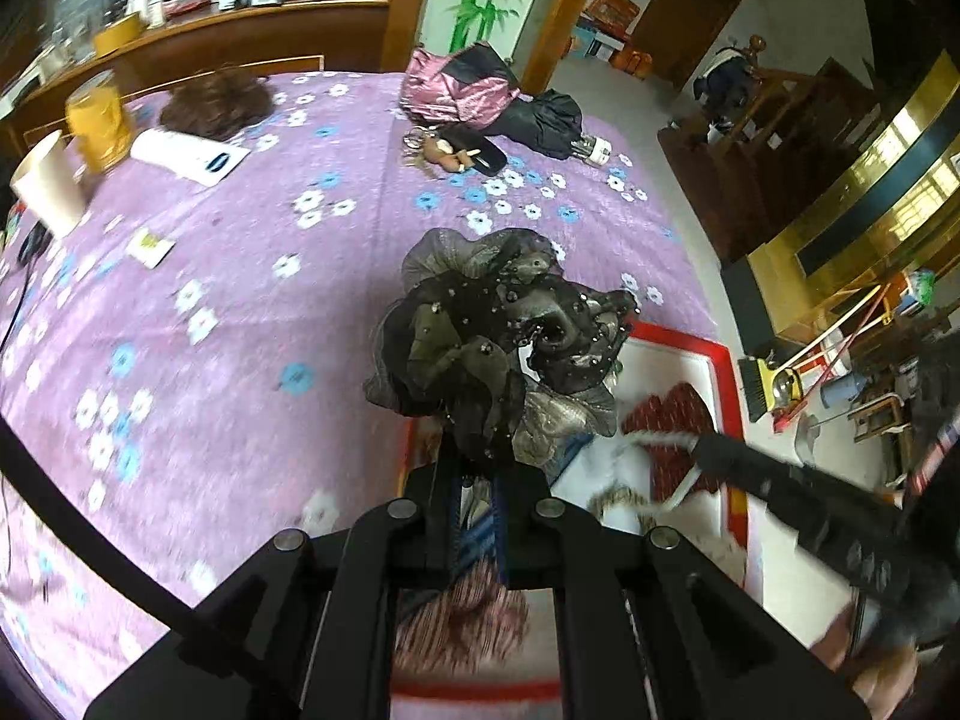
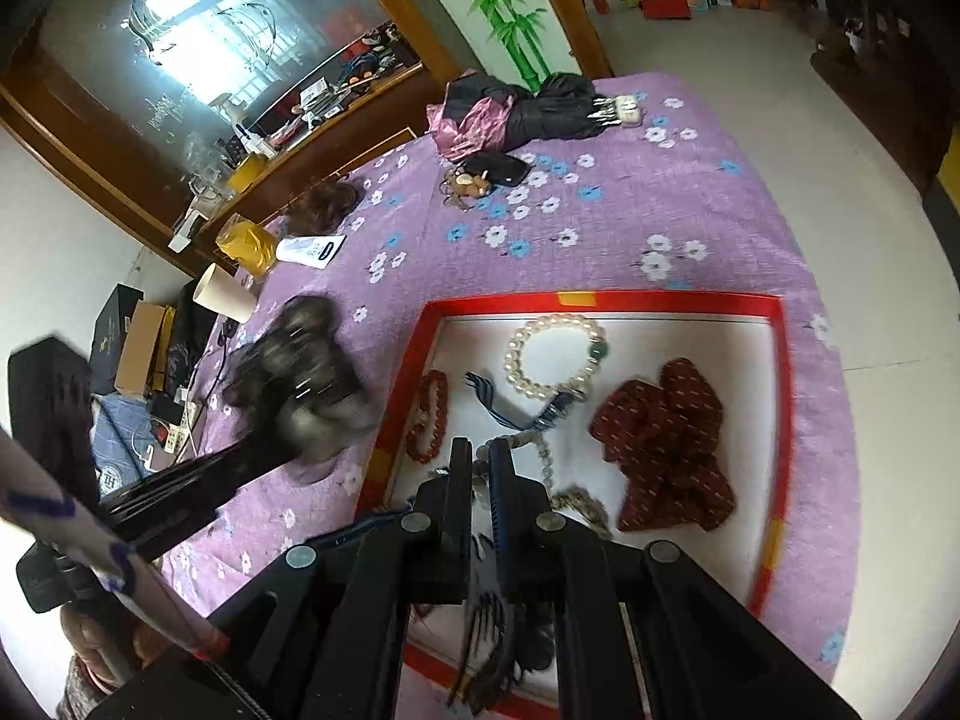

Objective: Organize jewelry
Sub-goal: 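Carry the scrunchie and white bracelet into the box and open both grippers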

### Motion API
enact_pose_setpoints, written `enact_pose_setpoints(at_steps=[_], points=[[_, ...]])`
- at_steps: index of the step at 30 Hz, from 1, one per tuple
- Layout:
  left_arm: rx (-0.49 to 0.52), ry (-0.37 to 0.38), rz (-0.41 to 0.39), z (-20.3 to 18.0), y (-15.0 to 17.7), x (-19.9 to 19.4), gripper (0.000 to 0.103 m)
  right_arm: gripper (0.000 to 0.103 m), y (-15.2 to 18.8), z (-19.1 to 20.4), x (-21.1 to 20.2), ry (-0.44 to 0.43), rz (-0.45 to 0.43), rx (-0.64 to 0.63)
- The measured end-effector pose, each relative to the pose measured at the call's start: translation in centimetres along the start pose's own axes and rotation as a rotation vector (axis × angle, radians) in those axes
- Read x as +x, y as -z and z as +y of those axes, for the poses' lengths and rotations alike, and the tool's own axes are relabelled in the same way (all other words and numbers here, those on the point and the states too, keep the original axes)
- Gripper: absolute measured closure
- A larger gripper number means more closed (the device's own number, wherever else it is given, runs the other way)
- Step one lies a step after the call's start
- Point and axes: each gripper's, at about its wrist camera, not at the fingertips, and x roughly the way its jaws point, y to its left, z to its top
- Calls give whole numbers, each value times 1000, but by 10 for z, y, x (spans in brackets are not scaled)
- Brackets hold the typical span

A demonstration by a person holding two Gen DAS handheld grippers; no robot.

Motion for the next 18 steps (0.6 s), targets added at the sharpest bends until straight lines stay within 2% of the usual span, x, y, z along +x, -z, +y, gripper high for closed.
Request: enact_pose_setpoints(at_steps=[4, 7, 12, 16, 18], points=[[15, -53, 34, -6, -14, 33, 95, 97, -1, -4, 19, -33, 19, 31], [37, -80, 69, -5, -14, 54, 94, 97, 4, -16, 32, 3, 41, 45], [54, -82, 109, -6, -8, 73, 93, 97, 12, -43, 37, 53, 55, 78], [57, -88, 111, -6, -7, 78, 87, 97, 15, -52, 36, 96, 51, 78], [53, -91, 105, -6, -8, 78, 80, 96, 16, -54, 37, 129, 47, 64]])
